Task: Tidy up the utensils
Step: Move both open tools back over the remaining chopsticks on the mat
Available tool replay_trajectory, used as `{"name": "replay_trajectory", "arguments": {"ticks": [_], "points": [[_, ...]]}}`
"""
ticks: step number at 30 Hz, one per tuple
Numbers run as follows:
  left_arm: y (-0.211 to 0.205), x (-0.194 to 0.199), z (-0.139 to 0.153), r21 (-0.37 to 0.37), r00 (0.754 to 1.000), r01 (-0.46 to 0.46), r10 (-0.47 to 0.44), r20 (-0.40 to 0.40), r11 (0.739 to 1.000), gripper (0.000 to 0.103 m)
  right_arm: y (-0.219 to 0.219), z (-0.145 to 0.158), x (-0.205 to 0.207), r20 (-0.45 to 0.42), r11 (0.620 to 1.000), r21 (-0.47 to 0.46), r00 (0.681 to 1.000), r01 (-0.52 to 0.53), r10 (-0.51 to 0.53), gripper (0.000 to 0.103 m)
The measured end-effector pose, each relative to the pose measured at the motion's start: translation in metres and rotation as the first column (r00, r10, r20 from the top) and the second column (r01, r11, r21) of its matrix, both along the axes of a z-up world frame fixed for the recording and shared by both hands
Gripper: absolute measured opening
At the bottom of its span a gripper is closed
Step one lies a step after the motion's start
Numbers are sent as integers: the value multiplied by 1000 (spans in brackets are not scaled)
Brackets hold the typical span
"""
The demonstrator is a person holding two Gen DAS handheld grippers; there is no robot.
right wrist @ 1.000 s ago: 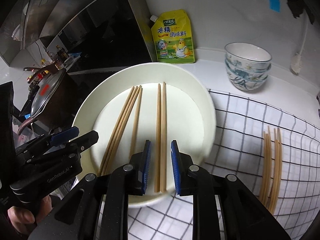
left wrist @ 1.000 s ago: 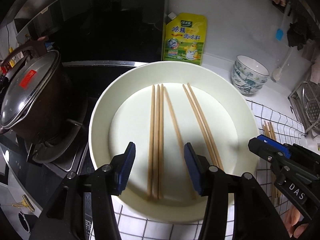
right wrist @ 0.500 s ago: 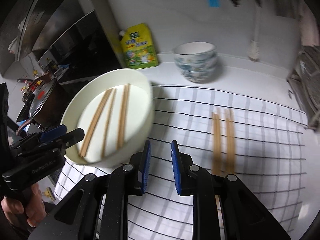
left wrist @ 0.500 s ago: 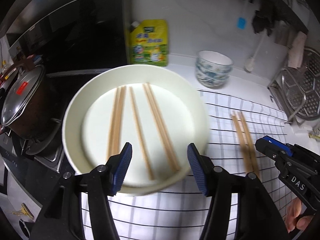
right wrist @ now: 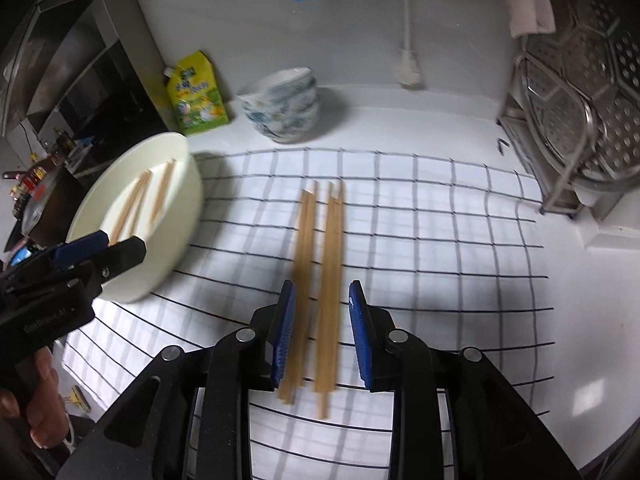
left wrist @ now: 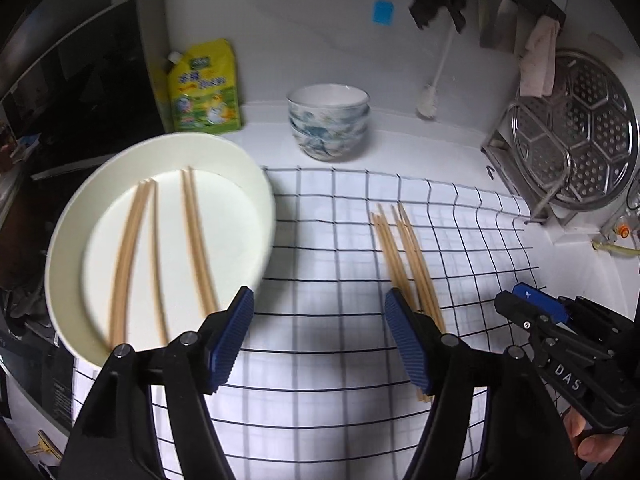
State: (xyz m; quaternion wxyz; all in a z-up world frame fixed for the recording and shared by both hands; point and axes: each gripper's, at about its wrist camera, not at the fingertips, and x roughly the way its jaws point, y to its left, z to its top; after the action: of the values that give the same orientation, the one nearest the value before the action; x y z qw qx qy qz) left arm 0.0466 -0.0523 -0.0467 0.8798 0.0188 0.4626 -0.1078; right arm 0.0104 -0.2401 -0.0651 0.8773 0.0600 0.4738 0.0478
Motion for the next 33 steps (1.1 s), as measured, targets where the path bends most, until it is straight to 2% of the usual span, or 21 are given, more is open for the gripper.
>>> {"name": "replay_trajectory", "arguments": {"ticks": [7, 9, 11, 15, 24, 31, 33], "points": [[-28, 5, -33, 23, 999, 11, -10, -51, 1000, 70, -19, -34, 5, -44, 1000, -16, 999, -1, 1, 27], [-30, 5, -41, 30, 998, 8, -6, -65, 1000, 70, -19, -41, 8, -48, 1000, -3, 999, -7, 6, 28], [-31, 6, -47, 39, 997, 1, 1, -73, 999, 70, -16, -48, 11, -47, 1000, 6, 999, -16, 16, 33], [-32, 6, -56, 62, 997, 0, 5, -73, 998, 70, -11, -68, 18, -62, 1000, 10, 998, -21, 21, 33], [-25, 10, -67, 60, 995, -37, 42, -92, 998, 70, -4, -86, 29, -72, 999, -22, 997, -26, 25, 33], [-32, 10, -77, 48, 995, -24, 29, -96, 999, 73, 3, -91, 30, -69, 995, -81, 996, -63, 58, 33], [-35, 10, -81, 50, 995, -21, 26, -98, 999, 73, -1, -91, 30, -70, 996, -73, 996, -58, 53, 33]]}}
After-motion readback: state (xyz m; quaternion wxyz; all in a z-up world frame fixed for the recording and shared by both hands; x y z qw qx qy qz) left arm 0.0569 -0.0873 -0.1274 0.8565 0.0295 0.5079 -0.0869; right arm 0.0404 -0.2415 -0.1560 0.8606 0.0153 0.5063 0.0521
